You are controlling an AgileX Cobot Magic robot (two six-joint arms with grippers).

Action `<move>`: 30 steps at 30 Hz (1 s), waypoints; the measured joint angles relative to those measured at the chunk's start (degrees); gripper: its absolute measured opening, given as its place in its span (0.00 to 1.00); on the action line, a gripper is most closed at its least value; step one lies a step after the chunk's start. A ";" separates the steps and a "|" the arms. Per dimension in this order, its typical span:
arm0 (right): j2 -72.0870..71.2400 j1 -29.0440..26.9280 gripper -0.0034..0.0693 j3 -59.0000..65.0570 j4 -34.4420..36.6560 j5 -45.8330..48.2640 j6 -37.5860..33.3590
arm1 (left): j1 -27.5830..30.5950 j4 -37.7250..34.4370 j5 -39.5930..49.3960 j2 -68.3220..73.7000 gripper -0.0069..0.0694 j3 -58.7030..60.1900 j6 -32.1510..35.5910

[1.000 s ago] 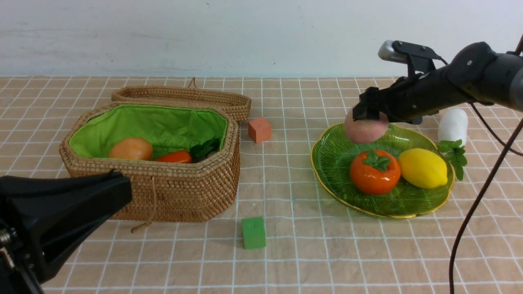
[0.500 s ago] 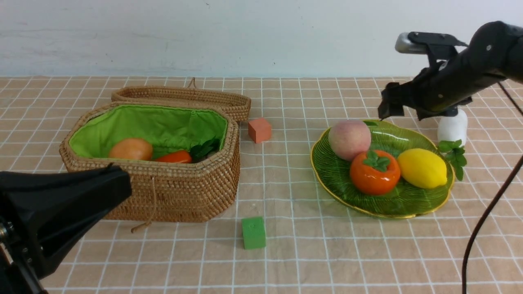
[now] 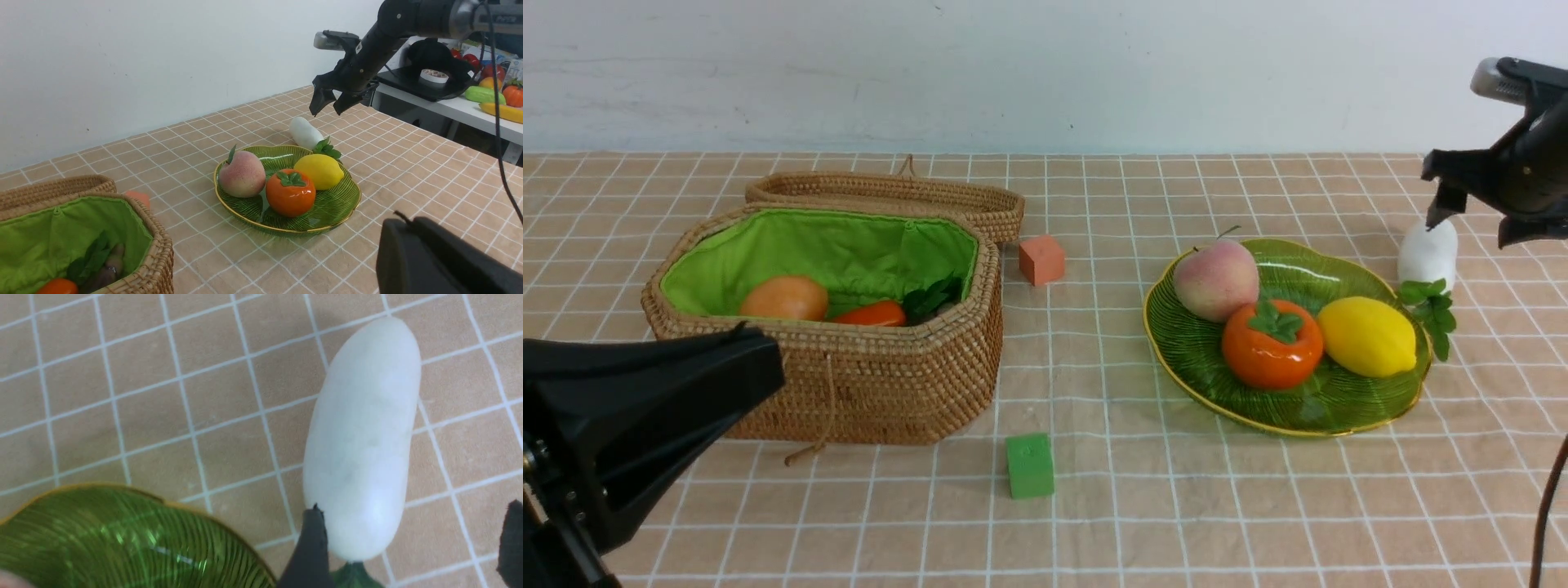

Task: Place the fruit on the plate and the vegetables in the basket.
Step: Take a daikon with your right arm and place it on the basket on the left.

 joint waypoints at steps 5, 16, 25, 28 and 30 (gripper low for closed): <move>10.84 -0.82 0.93 -9.74 1.88 0.32 0.22 | 0.00 -0.05 -0.18 0.00 0.10 0.00 0.00; 16.38 -0.99 0.76 -14.50 3.06 3.03 -3.39 | 0.00 -0.05 -0.18 0.00 0.10 0.00 -0.25; 3.57 0.29 0.76 -16.16 9.58 17.60 -14.03 | 0.00 -0.10 -0.36 0.00 0.10 0.00 -3.94; -2.15 4.41 0.76 -16.54 15.68 19.15 -20.52 | 0.00 1.16 -2.48 0.00 0.10 0.00 -6.18; -4.47 8.49 0.76 -16.72 21.31 19.20 -26.25 | 0.00 3.20 -5.32 0.00 0.10 0.00 -8.08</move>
